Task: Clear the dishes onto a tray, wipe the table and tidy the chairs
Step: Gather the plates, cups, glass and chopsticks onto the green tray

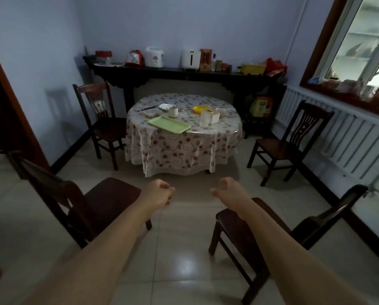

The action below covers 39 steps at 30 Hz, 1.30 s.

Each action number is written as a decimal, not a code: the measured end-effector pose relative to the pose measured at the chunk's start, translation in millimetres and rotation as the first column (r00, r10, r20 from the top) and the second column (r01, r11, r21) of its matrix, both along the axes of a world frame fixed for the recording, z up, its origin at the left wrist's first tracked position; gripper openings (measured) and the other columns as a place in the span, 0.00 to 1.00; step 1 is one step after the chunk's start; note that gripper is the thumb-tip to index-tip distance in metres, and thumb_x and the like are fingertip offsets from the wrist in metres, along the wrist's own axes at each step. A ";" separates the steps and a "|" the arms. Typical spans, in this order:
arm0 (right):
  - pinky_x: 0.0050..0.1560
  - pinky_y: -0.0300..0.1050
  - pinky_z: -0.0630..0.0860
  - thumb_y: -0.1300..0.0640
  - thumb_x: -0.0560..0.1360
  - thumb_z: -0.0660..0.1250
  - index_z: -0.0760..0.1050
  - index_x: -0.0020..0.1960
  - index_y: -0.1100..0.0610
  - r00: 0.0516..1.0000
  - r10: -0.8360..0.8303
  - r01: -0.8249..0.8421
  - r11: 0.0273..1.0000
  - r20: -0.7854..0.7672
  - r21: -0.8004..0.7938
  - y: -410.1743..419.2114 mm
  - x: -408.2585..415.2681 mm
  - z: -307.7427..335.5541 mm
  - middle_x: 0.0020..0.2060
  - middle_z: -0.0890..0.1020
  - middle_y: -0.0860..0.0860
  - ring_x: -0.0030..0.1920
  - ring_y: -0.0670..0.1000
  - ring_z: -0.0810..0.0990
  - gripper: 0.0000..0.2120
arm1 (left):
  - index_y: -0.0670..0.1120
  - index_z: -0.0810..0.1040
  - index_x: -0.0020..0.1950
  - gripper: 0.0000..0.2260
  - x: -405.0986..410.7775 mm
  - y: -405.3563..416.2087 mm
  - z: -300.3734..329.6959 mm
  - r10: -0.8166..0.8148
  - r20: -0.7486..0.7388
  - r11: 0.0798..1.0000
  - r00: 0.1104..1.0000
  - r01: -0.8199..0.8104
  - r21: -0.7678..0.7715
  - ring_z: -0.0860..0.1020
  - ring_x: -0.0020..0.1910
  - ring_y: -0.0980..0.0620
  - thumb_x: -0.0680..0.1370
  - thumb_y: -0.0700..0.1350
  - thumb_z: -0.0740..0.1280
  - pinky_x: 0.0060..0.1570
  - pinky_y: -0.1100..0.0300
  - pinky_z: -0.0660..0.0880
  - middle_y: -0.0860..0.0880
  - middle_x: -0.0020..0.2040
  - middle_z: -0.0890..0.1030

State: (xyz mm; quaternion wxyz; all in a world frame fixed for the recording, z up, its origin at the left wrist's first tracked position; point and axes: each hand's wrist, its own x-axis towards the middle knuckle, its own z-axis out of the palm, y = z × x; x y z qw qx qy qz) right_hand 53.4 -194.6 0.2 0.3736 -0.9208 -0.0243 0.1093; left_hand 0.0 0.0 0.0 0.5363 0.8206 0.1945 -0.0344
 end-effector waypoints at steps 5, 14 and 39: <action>0.61 0.47 0.70 0.50 0.77 0.66 0.60 0.74 0.58 1.000 0.015 -0.015 0.999 -0.005 0.046 9.4 33.0 -3.7 0.68 0.70 0.55 0.65 0.55 0.71 0.30 | 0.42 0.73 0.63 0.13 34.2 11.6 -5.8 0.004 0.007 1.000 1.000 -0.004 -0.012 0.80 0.50 0.48 0.79 0.45 0.64 0.36 0.64 0.71 0.45 0.52 0.80; 0.61 0.50 0.73 0.50 0.74 0.68 0.62 0.72 0.59 1.000 0.009 -0.008 0.993 -0.012 0.118 18.0 188.3 -19.1 0.67 0.71 0.56 0.64 0.55 0.72 0.31 | 0.45 0.71 0.65 0.15 185.7 17.0 -15.3 -0.002 -0.001 0.998 1.000 0.002 0.065 0.79 0.50 0.52 0.80 0.48 0.63 0.36 0.63 0.68 0.49 0.53 0.78; 0.38 0.38 0.70 0.52 0.75 0.67 0.62 0.70 0.60 0.998 0.050 -0.051 0.999 -0.028 -0.014 153.3 664.2 -39.2 0.54 0.75 0.53 0.44 0.46 0.74 0.29 | 0.46 0.76 0.50 0.05 671.5 165.2 -46.5 0.048 -0.064 0.996 0.997 -0.043 0.076 0.78 0.54 0.44 0.76 0.46 0.66 0.58 0.49 0.75 0.45 0.54 0.79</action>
